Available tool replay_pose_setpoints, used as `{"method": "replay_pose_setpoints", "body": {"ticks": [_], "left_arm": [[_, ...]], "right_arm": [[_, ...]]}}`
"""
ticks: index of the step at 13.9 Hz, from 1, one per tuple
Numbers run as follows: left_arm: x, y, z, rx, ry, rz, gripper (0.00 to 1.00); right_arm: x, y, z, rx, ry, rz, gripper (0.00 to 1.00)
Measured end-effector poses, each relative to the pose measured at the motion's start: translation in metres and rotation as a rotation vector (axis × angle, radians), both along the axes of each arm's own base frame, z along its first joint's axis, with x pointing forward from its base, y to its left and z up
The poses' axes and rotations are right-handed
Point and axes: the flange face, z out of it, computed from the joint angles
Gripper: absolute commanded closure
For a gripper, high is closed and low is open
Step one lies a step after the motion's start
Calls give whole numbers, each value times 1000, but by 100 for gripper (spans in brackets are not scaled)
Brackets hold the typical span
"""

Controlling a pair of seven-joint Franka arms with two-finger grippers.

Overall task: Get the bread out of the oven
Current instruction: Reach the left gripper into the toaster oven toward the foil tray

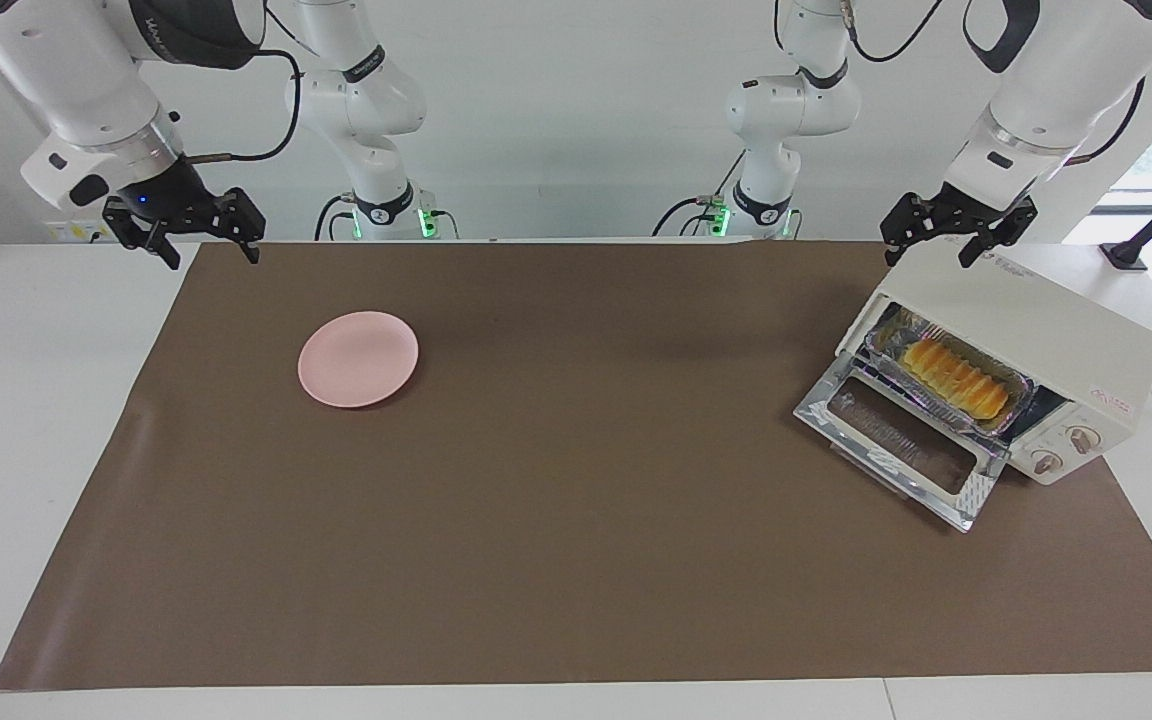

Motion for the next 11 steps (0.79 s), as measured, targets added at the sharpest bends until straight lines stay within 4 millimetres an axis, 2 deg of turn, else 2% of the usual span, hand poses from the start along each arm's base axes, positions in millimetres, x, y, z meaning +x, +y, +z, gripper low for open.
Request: {"method": "replay_pose_setpoints", "body": {"ticks": [7,9,11], "left_arm": [[4,5,-2,-1,-20,13,0],[9,5,-1,-3,-59,56,0],[21,1,-12,1,-33,138,0]], "right_arm": [[0,0,0,0,0,0,0],[0,0,0,0,0,0,0],[0,0,0,0,0,0,0]]}}
